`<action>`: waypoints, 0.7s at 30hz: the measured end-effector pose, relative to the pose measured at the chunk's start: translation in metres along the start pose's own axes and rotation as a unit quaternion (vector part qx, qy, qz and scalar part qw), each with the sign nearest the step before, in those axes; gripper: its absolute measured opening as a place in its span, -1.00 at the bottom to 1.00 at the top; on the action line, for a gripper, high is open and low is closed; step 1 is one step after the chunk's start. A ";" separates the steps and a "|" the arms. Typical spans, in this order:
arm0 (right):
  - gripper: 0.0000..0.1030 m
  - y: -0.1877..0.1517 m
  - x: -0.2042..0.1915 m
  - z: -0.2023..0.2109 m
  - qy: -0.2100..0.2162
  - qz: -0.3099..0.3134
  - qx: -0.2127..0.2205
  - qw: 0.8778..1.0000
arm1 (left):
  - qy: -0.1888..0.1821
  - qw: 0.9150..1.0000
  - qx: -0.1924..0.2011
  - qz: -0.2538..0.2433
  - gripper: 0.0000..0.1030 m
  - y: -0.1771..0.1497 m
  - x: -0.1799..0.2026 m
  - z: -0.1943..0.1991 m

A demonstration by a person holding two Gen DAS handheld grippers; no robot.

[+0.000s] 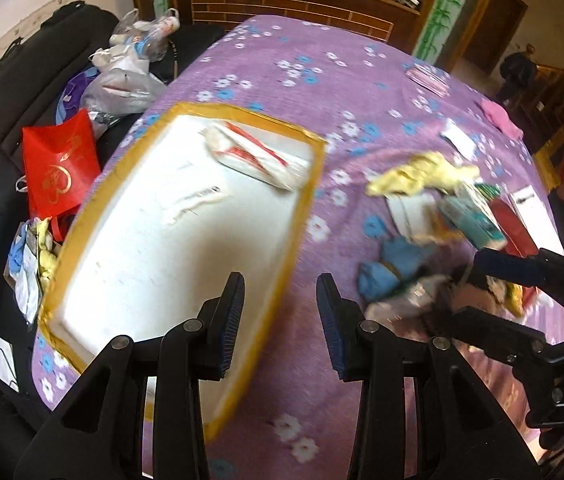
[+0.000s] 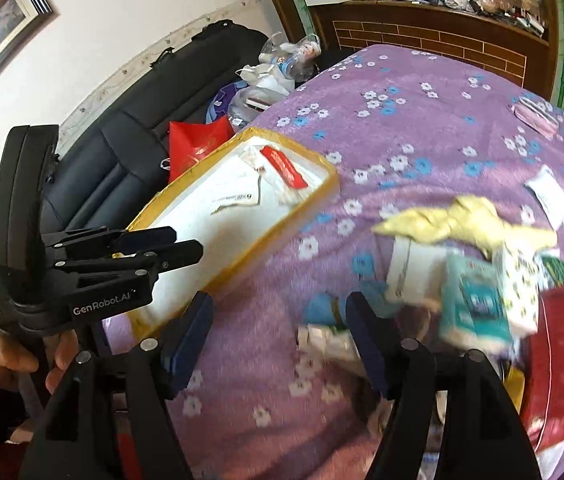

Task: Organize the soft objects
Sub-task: 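Move both open tools back toward the items on the cloth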

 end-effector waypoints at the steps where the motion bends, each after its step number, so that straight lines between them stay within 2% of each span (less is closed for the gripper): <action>1: 0.33 -0.004 0.001 0.002 -0.001 0.002 -0.001 1.000 | -0.001 1.000 0.000 -0.002 -0.28 -0.003 0.004 0.001; 10: 0.33 -0.042 0.020 0.033 -0.014 0.004 0.007 1.000 | -0.004 1.000 -0.010 -0.015 -0.28 -0.032 0.048 0.008; 21: 0.33 -0.078 0.050 0.067 -0.026 -0.004 0.011 1.000 | -0.003 1.000 -0.016 -0.018 -0.28 -0.058 0.081 0.010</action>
Point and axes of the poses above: each gripper's, at about its wrist camera, not at the fingertips, and z roughly against the way its jaws point, x to its right, y to its top, the point moved 7 cm from there along -z, roughly the way its jaws point, and after that the axes turned 5 degrees about y, right-handed, at the moved point
